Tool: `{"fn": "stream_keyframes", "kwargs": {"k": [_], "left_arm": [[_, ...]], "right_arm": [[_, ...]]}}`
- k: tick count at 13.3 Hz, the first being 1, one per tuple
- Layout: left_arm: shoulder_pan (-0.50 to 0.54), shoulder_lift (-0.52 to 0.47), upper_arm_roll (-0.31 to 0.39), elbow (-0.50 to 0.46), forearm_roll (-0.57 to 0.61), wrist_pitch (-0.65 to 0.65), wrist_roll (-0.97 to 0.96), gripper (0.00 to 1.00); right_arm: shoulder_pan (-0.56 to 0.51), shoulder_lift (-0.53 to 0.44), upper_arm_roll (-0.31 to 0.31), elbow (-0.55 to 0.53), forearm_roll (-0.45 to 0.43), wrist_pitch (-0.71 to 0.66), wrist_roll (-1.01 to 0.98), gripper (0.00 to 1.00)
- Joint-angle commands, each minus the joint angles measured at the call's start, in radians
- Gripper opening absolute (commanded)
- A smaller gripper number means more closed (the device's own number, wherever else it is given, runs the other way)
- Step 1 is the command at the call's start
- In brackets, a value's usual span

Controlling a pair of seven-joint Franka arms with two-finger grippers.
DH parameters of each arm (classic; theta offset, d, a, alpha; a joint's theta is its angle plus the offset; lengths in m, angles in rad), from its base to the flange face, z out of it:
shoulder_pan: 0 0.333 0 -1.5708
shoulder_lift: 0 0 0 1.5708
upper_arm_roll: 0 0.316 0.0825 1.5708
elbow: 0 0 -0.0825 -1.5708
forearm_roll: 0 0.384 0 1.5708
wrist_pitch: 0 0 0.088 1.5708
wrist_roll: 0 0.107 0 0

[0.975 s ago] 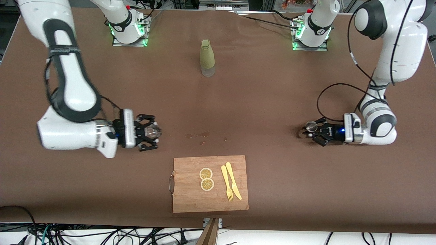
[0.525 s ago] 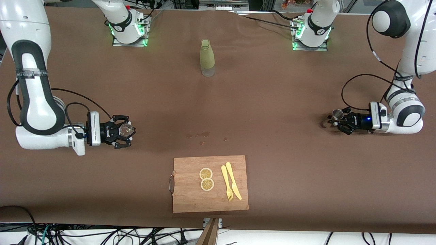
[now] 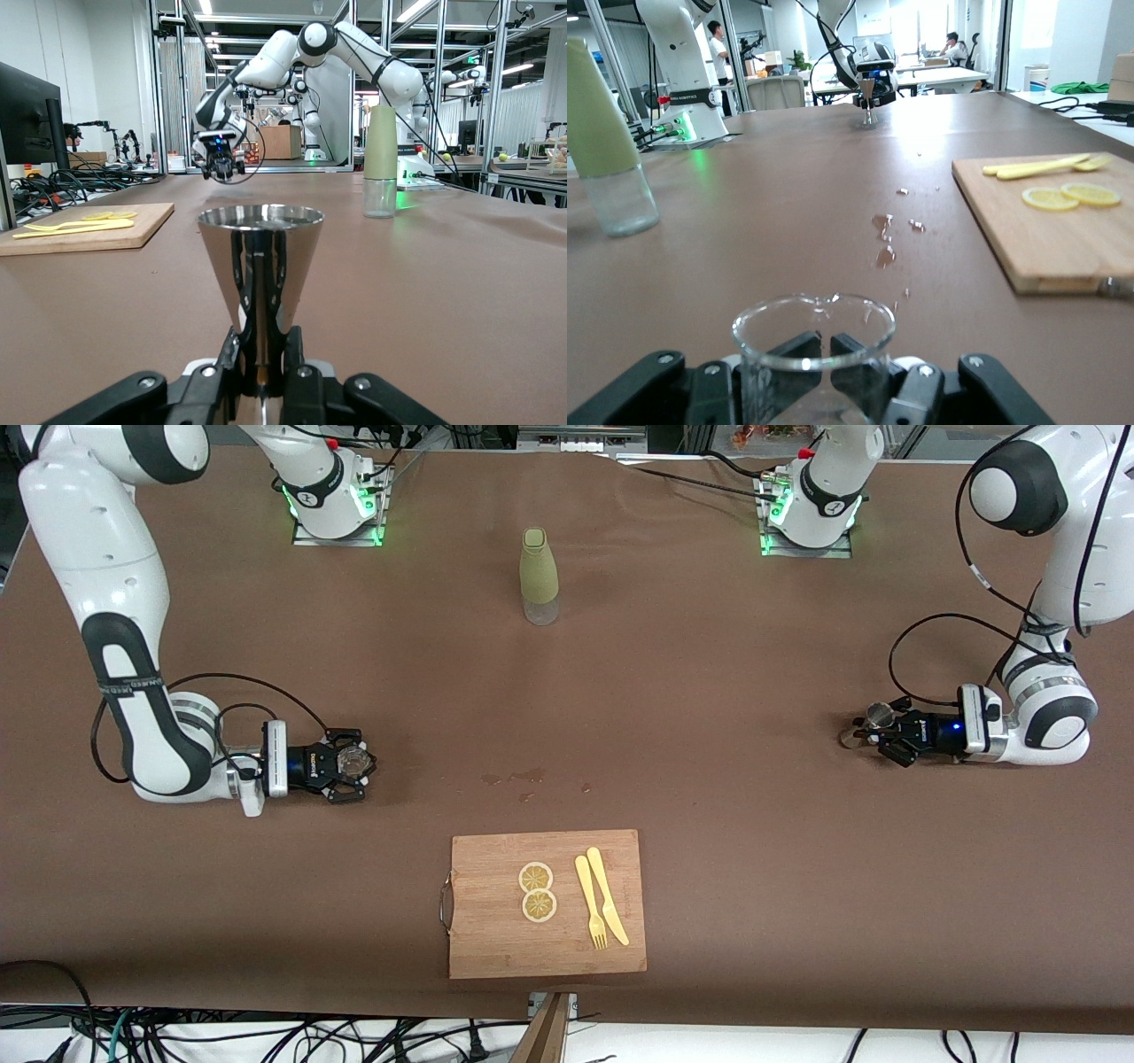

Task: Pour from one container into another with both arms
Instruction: 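Lower the glass cup with the right gripper while the left gripper lowers the jigger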

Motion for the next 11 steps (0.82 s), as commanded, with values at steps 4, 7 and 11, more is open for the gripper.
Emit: {"fn": "stream_keyframes", "kwargs": {"k": [4,7,11], "left_arm": [[-0.004,0.033,0.011,0.005,0.021,0.015,0.195,0.0],[-0.004,0.036,0.017,0.006,0.021,0.07,0.189,0.16],[-0.004,0.03,0.025,0.021,0.019,0.116,0.133,1.0]], "right_arm": [[-0.056,0.058,0.015,0.003,0.02,-0.019,-0.089,0.81],[-0.059,0.065,0.001,0.001,0.009,-0.017,-0.087,1.0],[-0.062,0.054,-0.057,0.003,-0.032,-0.057,-0.061,1.0]]}}
